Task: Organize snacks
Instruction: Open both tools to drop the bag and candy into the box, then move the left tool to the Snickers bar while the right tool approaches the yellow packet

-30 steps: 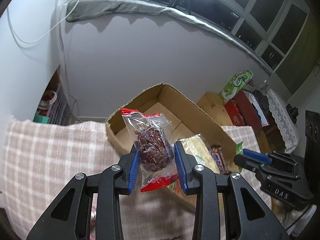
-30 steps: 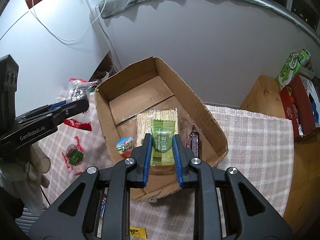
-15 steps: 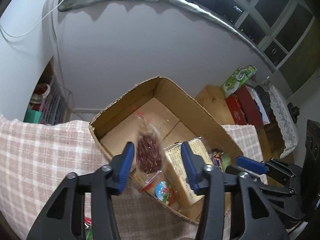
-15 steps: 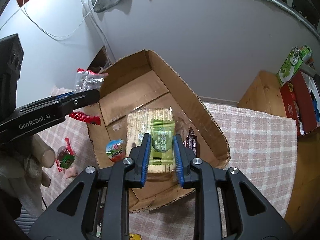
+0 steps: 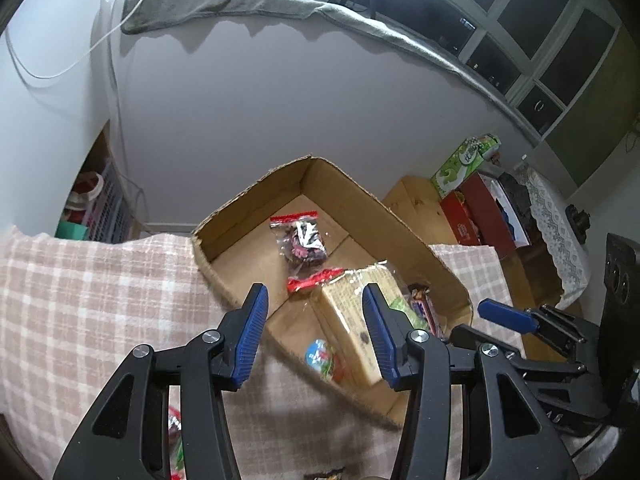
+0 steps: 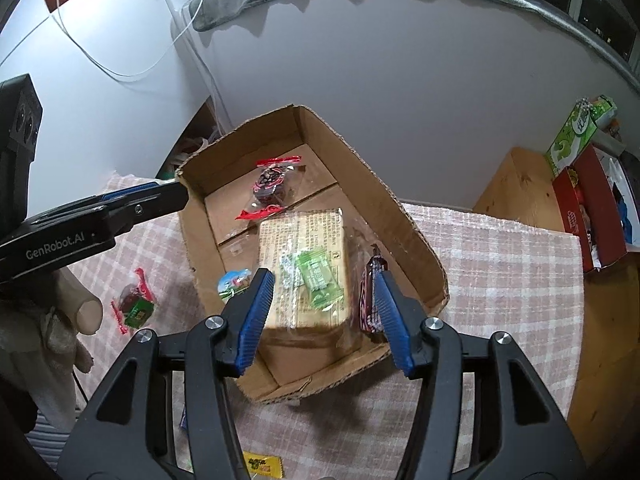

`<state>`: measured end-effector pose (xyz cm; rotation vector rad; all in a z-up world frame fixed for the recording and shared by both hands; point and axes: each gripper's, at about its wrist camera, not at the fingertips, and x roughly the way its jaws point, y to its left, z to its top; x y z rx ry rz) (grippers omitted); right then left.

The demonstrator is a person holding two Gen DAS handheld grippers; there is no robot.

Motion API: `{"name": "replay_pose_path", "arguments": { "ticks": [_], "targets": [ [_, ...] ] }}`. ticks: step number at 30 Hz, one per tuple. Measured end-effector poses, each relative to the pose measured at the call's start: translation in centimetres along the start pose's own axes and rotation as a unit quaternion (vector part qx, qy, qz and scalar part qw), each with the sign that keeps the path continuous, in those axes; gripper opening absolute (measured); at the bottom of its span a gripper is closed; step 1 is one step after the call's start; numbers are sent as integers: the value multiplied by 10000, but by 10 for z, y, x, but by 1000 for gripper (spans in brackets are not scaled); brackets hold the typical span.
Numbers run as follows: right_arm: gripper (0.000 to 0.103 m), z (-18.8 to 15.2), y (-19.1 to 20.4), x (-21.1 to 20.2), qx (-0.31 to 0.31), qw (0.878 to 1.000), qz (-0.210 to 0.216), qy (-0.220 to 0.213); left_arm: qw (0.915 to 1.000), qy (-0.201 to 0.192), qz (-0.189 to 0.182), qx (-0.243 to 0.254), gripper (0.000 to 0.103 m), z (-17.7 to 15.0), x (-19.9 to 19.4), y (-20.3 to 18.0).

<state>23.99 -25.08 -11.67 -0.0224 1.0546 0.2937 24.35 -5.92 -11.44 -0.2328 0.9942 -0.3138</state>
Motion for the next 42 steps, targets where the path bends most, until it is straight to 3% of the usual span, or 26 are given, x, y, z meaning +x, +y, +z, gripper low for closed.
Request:
{"name": "replay_pose_path", "arguments": {
  "ticks": [22,35,42],
  "targets": [
    [55,-97,16,-44,-53,9994,274,214,9989,201,-45,-411,48,-96,-53,26],
    [55,-164,29,-26,78,9949,396,921,9964,658,-192,-491,48,-149,-45,17],
    [55,-185,33,-9,327,9884,747,1282,9953,864,-215,-389,48,-166,-32,6]
  ]
}}
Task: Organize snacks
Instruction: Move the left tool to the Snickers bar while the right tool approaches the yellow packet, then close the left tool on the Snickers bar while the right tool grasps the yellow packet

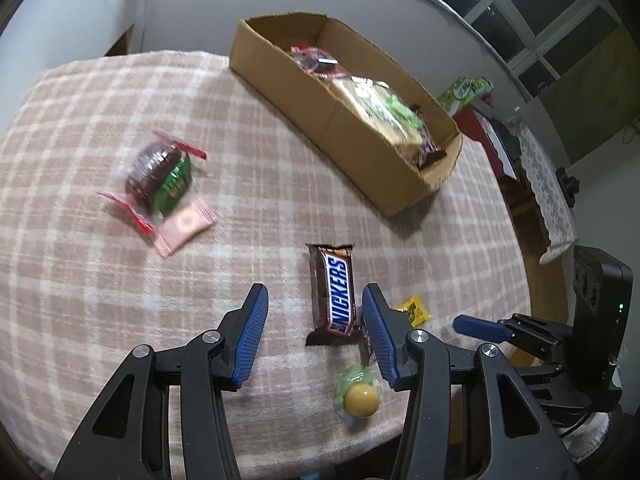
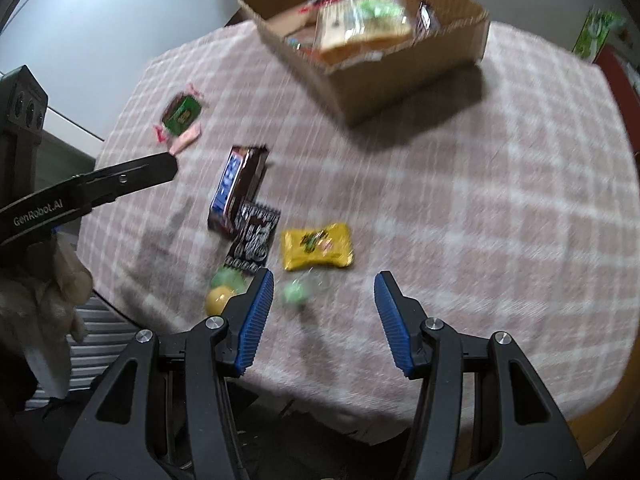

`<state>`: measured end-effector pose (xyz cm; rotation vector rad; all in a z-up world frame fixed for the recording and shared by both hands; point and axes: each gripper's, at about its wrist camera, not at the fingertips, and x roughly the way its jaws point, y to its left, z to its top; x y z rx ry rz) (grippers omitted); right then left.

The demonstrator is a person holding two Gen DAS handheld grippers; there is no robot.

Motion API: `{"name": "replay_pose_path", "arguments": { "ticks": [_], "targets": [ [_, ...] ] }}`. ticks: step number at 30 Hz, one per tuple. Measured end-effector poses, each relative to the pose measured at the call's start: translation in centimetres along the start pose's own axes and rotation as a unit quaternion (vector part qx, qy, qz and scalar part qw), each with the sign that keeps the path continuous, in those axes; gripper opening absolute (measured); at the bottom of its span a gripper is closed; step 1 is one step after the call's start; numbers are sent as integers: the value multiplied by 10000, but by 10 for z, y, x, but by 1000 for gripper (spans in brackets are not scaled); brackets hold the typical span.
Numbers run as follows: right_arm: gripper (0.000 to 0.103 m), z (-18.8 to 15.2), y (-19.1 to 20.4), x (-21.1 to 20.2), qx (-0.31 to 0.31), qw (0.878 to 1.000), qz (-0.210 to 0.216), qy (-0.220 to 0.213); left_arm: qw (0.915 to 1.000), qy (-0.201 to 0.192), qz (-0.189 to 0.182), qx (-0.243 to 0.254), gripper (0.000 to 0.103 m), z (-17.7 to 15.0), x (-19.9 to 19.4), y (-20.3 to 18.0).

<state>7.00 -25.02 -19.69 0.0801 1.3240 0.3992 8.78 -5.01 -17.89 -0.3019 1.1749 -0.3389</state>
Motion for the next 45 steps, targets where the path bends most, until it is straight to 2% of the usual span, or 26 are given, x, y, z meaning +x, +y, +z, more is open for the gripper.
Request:
{"name": "replay_pose_path", "arguments": {
  "ticks": [5,13,23,31,34,39,45],
  "targets": [
    [47,-1,0,10,183,9995,249,111,9999,109,-62,33,46,-3,10,-2],
    [41,8,3,23,360,9982,438,193,9998,152,-85,76,45,-2,17,-3],
    [41,26,7,37,342,9990,192,191,9998,152,-77,38,45,1,20,0],
    [40,34,28,45,-318,9981,-483,199,9998,178,-94,33,45,2,22,-1],
    [24,34,31,46,-569,9947,-835,182,9997,223,-65,105,45,3,26,-5],
    [24,36,16,41,-392,9959,-794,162,9990,303,69,316,45,7,37,-16],
    [25,39,-1,35,-108,9990,-409,142,9982,376,256,403,45,14,52,-23]
  ]
}}
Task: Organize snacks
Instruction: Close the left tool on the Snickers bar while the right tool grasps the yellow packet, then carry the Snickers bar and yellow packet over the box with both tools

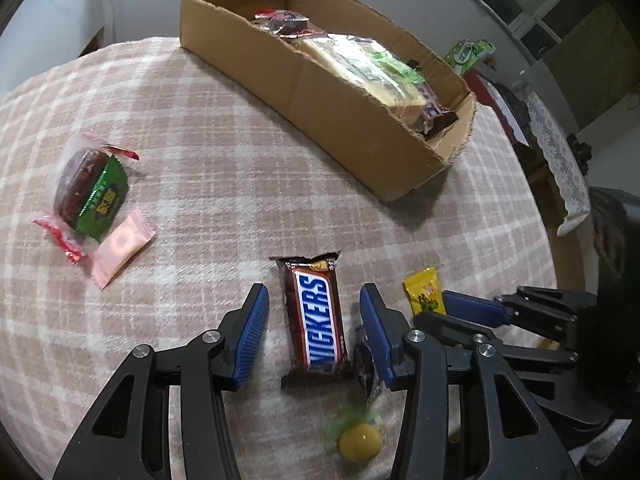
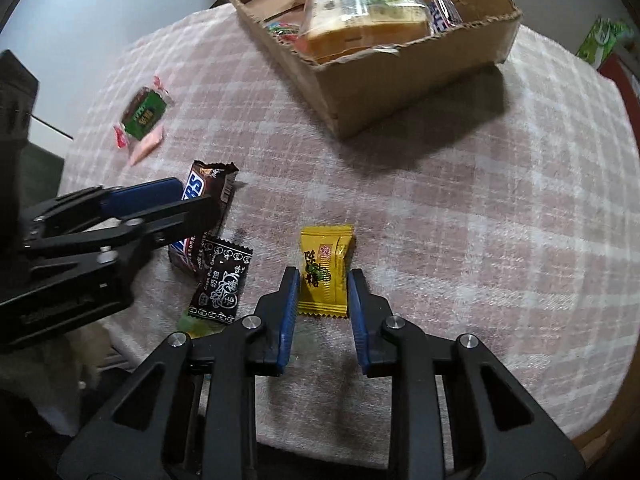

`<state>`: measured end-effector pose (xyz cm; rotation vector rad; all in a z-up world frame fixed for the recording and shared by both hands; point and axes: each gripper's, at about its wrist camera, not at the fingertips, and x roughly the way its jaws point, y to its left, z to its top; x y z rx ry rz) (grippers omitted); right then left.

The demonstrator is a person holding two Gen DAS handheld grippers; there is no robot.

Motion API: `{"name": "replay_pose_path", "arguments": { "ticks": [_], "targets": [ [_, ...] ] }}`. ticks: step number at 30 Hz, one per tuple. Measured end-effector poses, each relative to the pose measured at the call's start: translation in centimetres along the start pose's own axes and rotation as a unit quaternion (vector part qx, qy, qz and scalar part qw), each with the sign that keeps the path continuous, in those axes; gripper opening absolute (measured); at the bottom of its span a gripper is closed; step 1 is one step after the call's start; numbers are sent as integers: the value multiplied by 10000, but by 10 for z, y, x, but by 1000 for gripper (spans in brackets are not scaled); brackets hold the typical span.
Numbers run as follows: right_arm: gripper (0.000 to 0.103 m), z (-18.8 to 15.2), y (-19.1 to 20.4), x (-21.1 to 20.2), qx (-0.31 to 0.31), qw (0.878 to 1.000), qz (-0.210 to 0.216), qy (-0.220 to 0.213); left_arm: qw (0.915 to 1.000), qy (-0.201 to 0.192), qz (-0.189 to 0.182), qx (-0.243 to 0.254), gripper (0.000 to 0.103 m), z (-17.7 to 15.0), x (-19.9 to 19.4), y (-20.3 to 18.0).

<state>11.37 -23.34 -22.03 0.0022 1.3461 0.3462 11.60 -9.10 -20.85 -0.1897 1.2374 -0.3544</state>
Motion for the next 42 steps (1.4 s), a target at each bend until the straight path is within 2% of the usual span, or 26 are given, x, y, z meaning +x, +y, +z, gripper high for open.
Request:
{"name": "replay_pose_path", "arguments": {
  "ticks": [3,6,9,21,27,31,36,42],
  "targets": [
    [25,1,-3,2,12,10000,-16,-5,10000,-8,84,46,45,0,2,-1],
    [27,1,-6,1,-64,9999,-74,-21,9995,-39,245,177,35,0,2,-2],
    [27,2,8,5,-200,9996,-211,-20,9994,-62,251,213,29,-2,1,-1],
    [25,0,21,9,-520,9977,-435,-35,9984,-105,381,397,29,-14,-7,8],
    [23,1,13,4,-371,9987,-324,-155,9984,-182,364,394,28,-17,-10,6],
    [12,1,3,-10,-250,9990,-227,-288,9986,-290,315,322,27,-14,-18,8],
    [12,7,-4,-4,-269,9996,20,-79,9986,-299,307,299,27,-10,-20,14],
    [12,5,1,6,-296,9995,-56,-74,9987,-285,303,297,27,-12,-17,14]
  ]
}}
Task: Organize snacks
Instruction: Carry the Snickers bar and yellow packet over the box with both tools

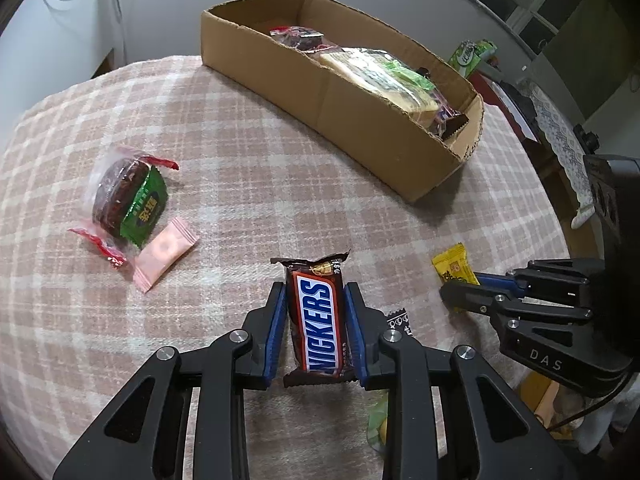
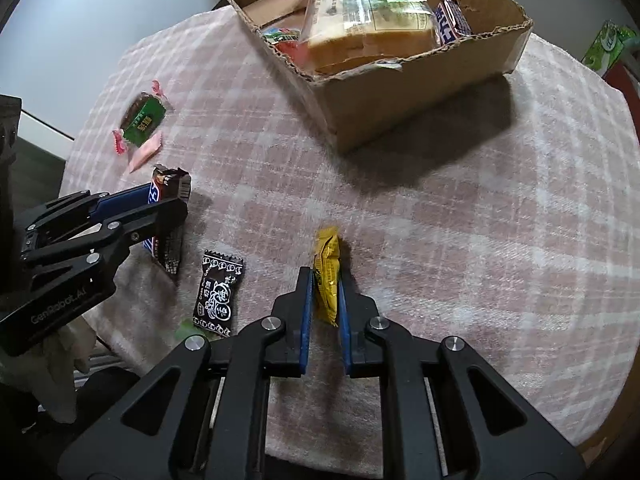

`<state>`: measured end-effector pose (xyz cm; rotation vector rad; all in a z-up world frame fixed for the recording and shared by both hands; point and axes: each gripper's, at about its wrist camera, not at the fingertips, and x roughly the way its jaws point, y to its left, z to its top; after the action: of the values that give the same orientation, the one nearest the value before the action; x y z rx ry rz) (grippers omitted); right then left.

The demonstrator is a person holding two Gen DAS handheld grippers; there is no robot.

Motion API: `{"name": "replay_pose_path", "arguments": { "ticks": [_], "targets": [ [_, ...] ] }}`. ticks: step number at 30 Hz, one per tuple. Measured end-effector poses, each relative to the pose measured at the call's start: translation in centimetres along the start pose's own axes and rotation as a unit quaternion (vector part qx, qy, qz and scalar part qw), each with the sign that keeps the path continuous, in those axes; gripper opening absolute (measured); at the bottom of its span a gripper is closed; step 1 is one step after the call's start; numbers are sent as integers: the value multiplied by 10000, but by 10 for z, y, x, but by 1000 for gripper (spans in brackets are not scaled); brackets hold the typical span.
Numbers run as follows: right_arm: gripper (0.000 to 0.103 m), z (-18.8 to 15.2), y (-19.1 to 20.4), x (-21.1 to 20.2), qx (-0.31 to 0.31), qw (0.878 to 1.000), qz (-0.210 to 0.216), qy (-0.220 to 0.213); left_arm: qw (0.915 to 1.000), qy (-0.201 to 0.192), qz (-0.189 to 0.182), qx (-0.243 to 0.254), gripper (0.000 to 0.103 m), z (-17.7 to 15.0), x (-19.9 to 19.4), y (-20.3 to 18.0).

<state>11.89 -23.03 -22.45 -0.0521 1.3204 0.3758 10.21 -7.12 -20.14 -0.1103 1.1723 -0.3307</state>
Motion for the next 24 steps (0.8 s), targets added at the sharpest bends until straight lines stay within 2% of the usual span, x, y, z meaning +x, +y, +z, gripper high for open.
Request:
{"name": "replay_pose_path", "arguments": {
  "ticks": [6,12,24],
  "targets": [
    [11,3,2,-8,42,9998,65,-197,9999,-68,-61,-99,27,3,-4,2],
    [11,11,-6,-33,91,9987,86,-489,9995,-239,-149,-128,27,15,-17,2],
    [11,56,-28,-83,190,9935,25,-1122,9975,-683,-181,-57,27,68,-38,5]
  ]
}}
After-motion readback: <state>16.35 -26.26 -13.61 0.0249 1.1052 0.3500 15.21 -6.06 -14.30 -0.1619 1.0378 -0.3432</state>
